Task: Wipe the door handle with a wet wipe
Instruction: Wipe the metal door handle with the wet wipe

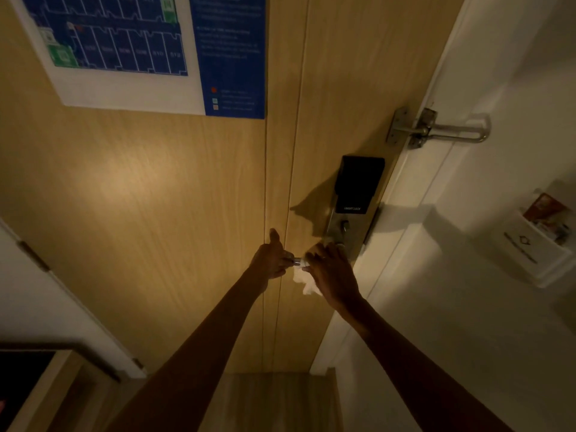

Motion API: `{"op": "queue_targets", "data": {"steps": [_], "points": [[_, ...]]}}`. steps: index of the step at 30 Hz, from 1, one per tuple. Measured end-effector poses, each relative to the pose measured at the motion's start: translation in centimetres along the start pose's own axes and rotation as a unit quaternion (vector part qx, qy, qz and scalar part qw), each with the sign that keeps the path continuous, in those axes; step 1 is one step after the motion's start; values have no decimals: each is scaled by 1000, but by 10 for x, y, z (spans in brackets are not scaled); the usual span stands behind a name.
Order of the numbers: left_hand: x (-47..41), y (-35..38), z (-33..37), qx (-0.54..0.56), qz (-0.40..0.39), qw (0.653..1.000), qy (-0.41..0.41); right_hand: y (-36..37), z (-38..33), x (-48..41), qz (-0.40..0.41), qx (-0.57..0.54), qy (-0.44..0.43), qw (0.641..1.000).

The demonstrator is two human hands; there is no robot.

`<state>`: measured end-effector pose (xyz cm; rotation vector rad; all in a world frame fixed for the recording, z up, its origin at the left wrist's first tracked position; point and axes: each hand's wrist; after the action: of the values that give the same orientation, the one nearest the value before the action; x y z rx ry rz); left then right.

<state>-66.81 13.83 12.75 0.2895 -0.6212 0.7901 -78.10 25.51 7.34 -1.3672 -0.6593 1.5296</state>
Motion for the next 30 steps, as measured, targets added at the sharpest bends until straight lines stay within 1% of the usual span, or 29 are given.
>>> {"op": "queue_targets", "data": {"steps": [3,9,14,20,23,25,27,30], "points": [[-5,-1,-1,6,8,1000,-4,-4,7,4,8,6,5,1000],[-10,-4,-7,5,-2,1000,13,-2,-14,-8,13,5,-2,1000],[-18,-5,-6,-9,10,1000,16,-3,-2,-2,-11,30,13,999],[-27,-8,-11,-12,9,1000,19,5,-16,-9,-18,-25,10,999],[-29,-7,-12,-18,28,999,17,1,-12,-1,-17,-9,10,1000],[-31,-9,-13,-35,23,999,24,4,-21,-6,-19,-2,20,1000],[-36,-13,-12,-48,14,998,37,9,-28,-13,-19,-19,29,999],[-31,-15,-6,-51,14,997,47,7,-19,-13,-26,-33,23,999]]}}
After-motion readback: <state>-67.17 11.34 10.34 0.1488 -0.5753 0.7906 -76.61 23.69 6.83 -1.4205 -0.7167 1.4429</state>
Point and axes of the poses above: each hand's wrist, its own x-axis away from the middle knuckle, its own y-axis out of the palm, z = x × y, and after that the axes turned 8 degrees about -y, right-handed
